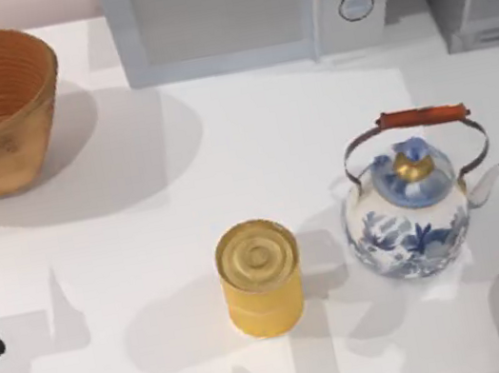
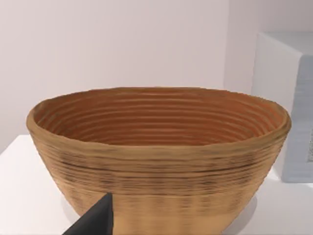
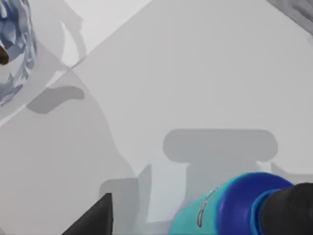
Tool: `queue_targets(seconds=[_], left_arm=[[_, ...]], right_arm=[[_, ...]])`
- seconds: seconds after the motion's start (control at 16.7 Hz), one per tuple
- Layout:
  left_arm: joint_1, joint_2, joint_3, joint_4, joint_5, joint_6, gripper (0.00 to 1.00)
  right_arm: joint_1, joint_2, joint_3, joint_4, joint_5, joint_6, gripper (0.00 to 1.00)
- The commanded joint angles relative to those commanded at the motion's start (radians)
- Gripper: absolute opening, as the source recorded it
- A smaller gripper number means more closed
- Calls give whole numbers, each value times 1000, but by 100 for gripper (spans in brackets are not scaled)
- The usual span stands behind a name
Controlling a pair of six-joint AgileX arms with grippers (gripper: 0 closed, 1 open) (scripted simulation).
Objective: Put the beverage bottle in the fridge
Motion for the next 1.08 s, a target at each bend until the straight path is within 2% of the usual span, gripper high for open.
queue_targets(seconds=[0.24,0.48,0.84,1.08], left_arm=[[0,0,0,0,0,0,100],[0,0,0,0,0,0,100],[0,0,0,0,0,0,100],[0,0,0,0,0,0,100]], right_arm=[[-142,242,145,-149,-101,-219,100],[-218,374,207,-266,-185,-350,100],[-219,383,208,-272,-192,-357,100],[-171,433,208,-174,-181,-287,100]])
